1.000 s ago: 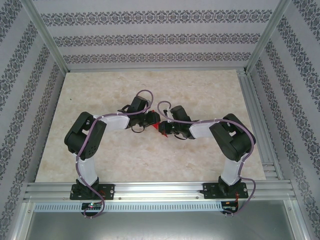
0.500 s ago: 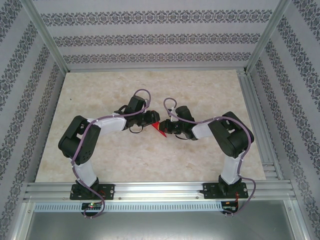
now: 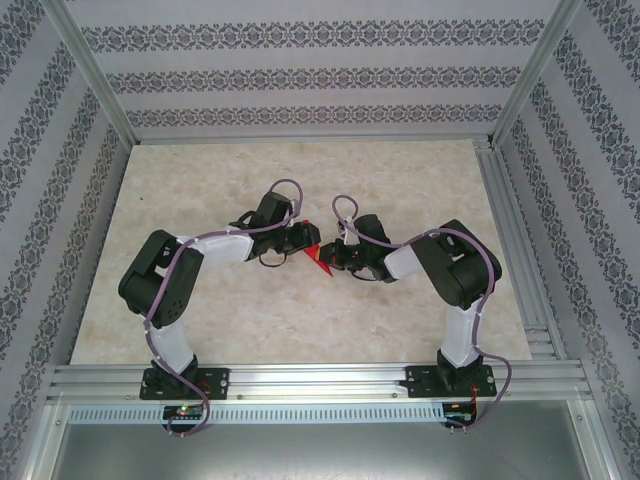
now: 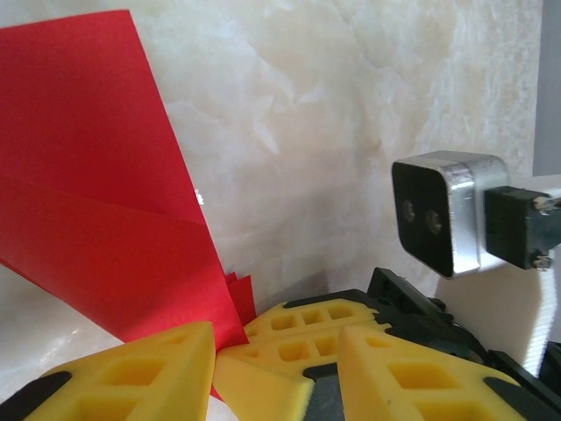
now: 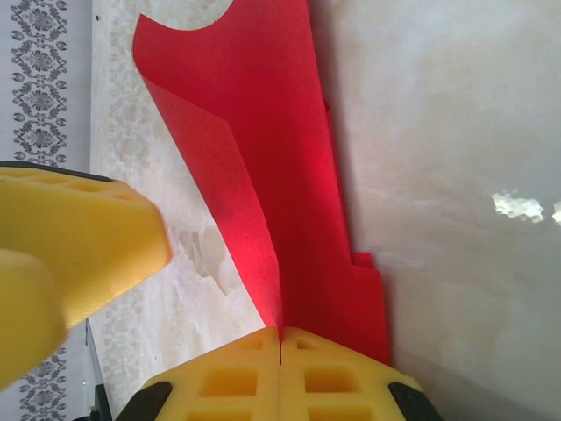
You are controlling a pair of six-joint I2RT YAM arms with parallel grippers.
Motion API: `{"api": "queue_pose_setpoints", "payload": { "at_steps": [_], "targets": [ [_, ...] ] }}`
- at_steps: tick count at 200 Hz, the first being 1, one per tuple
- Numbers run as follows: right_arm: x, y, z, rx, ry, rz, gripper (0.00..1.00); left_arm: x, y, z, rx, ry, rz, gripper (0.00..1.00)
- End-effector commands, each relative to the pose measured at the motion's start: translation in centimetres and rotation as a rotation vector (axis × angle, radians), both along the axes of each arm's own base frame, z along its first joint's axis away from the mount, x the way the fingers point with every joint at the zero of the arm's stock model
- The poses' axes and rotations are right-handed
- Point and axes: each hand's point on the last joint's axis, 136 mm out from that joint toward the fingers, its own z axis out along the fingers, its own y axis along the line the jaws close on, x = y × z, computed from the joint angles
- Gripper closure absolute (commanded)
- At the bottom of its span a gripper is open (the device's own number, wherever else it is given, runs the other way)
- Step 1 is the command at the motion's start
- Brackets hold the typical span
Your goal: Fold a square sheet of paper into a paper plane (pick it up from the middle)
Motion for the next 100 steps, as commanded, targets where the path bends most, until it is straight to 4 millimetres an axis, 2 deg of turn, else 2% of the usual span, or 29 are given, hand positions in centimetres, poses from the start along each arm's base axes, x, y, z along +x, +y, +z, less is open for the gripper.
{"api": "queue_pose_setpoints", "payload": {
  "at_steps": [1,59,100],
  "targets": [
    [-0.4,-0.3,-0.9,0.012,0.041,0.002,0.95,0.8,-1.0,-0.1,-0.01,-0.022,-0.02,0.61],
    [-0.4,-0.4,-1.1,0.012,0.06,-0.001,0.91,1.6,-0.6,-1.7,0.044,0.007,0.014,0.65],
    [-0.1,-0.3,-0.2,0.02,0.05,-0.003,0.84,1.5,-0.4,-2.4,0.057,0.03,0.027,0.66]
  ]
}}
